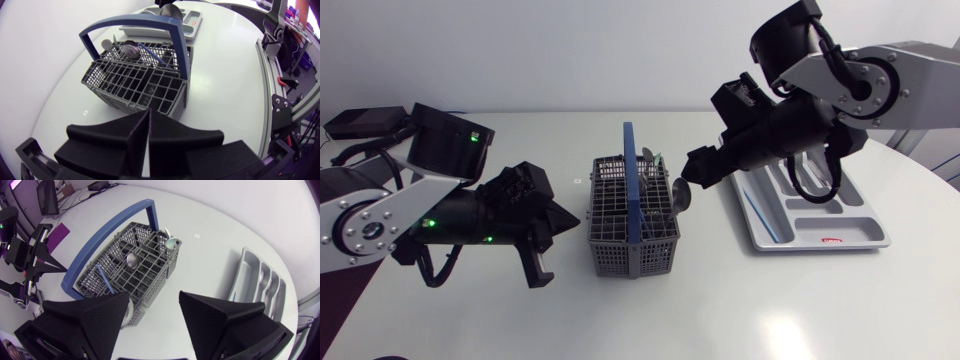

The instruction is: Unload the cutlery basket into the drawer organizer.

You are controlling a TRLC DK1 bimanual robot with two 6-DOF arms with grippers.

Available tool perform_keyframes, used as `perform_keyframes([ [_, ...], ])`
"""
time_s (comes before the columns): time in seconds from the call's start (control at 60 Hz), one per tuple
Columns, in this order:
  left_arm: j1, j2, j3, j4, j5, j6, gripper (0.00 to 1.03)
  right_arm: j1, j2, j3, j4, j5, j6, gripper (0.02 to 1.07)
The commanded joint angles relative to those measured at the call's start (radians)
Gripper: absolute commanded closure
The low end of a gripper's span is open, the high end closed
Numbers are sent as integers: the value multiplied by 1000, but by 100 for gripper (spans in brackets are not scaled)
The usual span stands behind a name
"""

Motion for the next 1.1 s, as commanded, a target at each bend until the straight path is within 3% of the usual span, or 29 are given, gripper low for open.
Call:
perform_keyframes([
  [0.0,2,-17,-25,-9,-1,9,86,10,-7,14,-38,-5,22,34],
  [0.483,16,-32,-16,-20,-1,15,85,128,-154,-32,-101,145,-7,34],
  [0.75,18,-38,-17,-23,-1,17,85,82,-174,-102,-80,125,-129,34],
  [1.017,7,-29,-14,-21,-1,14,85,79,-111,-116,-24,127,-114,35],
  [1.083,10,-29,-14,-21,-1,14,85,88,-98,-119,-11,130,-103,45],
])
